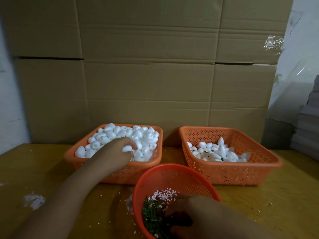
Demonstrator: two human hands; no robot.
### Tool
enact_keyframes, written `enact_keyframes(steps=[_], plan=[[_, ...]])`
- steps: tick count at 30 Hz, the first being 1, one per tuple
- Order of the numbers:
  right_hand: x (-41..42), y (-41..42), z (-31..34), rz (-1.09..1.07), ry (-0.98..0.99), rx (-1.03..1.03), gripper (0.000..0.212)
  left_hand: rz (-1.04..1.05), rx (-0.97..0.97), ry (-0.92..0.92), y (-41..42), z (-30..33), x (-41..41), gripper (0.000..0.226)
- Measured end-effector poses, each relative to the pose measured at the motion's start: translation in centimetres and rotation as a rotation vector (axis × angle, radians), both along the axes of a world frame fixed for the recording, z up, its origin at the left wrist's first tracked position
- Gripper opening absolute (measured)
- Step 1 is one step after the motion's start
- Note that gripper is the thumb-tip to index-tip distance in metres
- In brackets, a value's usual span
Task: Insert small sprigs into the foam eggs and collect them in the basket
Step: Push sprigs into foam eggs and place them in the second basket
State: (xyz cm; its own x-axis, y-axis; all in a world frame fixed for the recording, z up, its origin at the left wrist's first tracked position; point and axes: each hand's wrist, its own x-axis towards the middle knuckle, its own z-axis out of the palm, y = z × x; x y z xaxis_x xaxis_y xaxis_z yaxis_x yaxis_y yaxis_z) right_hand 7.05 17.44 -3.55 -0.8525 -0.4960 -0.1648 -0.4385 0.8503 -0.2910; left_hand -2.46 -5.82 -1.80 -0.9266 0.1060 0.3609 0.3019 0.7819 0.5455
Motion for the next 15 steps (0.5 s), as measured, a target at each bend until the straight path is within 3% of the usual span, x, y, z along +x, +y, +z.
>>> enact_keyframes(steps=[3, 7, 11, 15], plan=[[0.2, 0.2, -0.4, 0.008, 0.022, -0.045, 0.035, -0.143, 0.253, 0.064, 1.8, 0.7, 1.0, 0.028], [0.0, 0.3, -1.0, 0.022, 0.029, -0.072, 0.034, -0.479, 0.561, 0.011, 5.9, 0.7, 3.7, 0.028], [-0.3, 0.5, -1.9, -0.002, 0.098, -0.090, 0.042, -0.626, 0.469, -0.029, 8.6, -1.1, 5.3, 0.022], [-0.4, 0.3, -2.3, -0.023, 0.082, -0.109, 0.033, -0.532, 0.253, -0.028, 9.1, -3.1, 5.4, 0.026]])
